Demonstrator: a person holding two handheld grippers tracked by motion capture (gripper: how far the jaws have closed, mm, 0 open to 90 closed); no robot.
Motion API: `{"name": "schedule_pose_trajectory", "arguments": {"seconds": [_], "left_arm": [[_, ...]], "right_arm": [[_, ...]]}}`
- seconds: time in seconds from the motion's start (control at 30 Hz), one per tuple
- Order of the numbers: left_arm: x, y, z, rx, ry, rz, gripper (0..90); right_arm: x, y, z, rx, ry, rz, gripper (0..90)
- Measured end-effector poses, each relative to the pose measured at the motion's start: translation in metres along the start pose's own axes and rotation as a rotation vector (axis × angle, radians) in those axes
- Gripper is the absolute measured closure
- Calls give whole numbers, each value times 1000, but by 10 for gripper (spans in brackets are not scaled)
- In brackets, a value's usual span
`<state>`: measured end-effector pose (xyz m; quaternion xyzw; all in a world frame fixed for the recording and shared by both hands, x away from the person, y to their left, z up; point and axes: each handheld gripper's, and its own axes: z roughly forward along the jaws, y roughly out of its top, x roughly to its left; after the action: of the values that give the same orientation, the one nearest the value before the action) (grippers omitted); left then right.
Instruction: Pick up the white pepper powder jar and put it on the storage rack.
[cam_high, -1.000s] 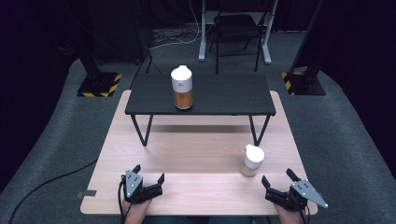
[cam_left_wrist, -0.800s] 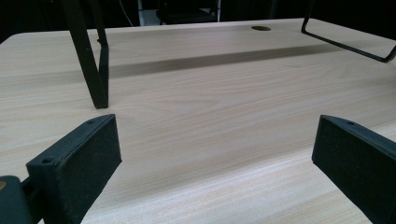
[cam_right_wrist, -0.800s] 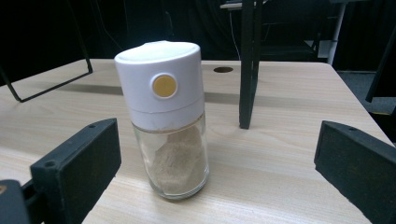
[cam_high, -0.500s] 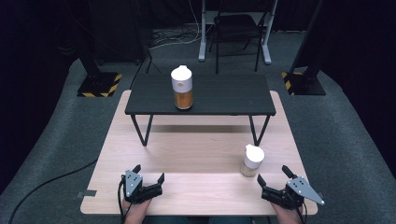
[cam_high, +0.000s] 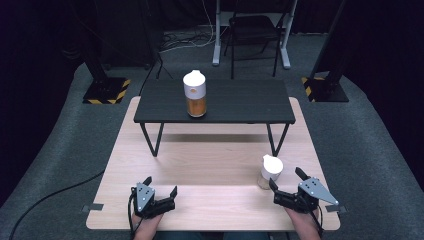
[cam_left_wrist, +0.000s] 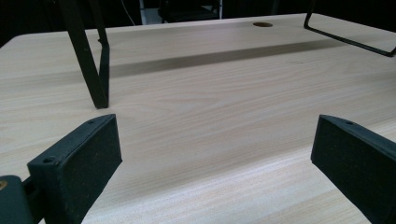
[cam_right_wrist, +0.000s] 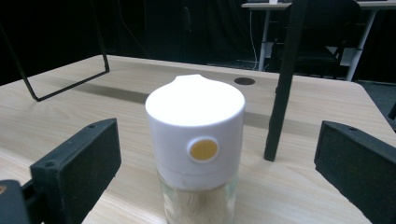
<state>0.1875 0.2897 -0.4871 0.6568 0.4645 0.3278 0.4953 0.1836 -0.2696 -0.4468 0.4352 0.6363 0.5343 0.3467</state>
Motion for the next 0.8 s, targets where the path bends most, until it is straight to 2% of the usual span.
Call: {"name": "schedule_pose_trajectory", "arguments": {"seconds": [0.1,0.2,0.27,0.4,0.5,0.7,0.8], "left_arm": [[1,0,0,2,-3,-3,11],[-3,2,1,11,7,19,11],[-4,1,1,8,8,26,12],[-3,2,1,9,7,12,12],[-3,2,1,11,7,18,11],[0,2,1,13,-7,14,12],[-1,2,1,12,-7,17,13]], "right_arm": [[1,3,5,5,4,2,0],[3,2,10,6,6,27,0],[6,2,15,13,2,18,0],[8,5,23,25,5,20,0],[7,12,30,52,11,5,0],[5,17,40,77,25,28,6],[8,15,42,82,25,28,22]]}}
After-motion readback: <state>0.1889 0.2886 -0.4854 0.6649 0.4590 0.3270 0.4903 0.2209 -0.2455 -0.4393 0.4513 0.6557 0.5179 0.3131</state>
